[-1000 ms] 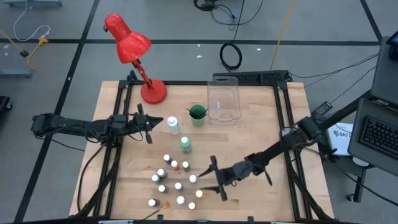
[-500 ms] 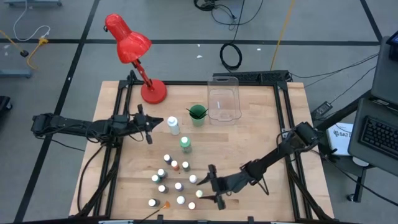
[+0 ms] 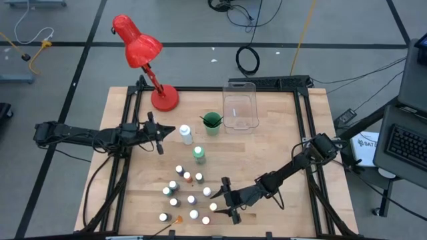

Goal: Pick & Place Paint Supplies
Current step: Put the yellow paint bottle into the transparent bin

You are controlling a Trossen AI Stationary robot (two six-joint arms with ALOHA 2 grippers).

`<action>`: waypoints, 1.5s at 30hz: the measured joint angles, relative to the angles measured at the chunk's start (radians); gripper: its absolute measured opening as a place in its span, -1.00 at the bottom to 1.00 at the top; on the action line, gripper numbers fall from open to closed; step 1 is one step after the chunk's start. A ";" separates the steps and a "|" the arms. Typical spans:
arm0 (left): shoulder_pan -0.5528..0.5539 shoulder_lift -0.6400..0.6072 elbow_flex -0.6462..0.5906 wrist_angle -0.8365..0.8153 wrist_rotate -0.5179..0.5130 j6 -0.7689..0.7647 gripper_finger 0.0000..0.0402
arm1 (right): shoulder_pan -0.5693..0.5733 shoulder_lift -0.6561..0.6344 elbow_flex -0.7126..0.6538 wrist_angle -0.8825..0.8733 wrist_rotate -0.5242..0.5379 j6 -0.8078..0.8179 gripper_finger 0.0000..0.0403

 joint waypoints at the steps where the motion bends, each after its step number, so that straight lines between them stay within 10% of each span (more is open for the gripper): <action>1: 0.000 0.000 0.000 0.000 0.000 0.001 -0.87 | 0.000 0.000 0.000 0.004 0.000 -0.008 0.25; 14: 0.000 0.000 0.000 0.000 0.000 0.014 -0.87 | 0.000 0.000 0.000 -0.004 -0.029 -0.055 -0.52; 19: 0.000 0.000 0.000 0.000 0.000 0.014 -0.87 | 0.000 -0.033 -0.001 -0.047 -0.058 -0.083 -0.52; 26: 0.000 0.000 0.000 0.001 0.000 0.019 -0.87 | 0.000 -0.281 -0.001 -0.261 -0.037 -0.160 -0.52; 32: 0.000 0.000 0.000 0.002 0.000 0.021 -0.87 | -0.031 -0.577 0.000 -0.418 0.200 -0.359 -0.52; 39: 0.000 0.000 0.000 0.011 0.000 0.027 -0.87 | -0.289 -0.817 0.000 -0.576 0.344 -0.440 -0.52; 45: 0.000 0.000 0.000 0.016 -0.001 0.038 -0.87 | -0.687 -0.815 -0.020 -0.570 0.120 -0.427 -0.52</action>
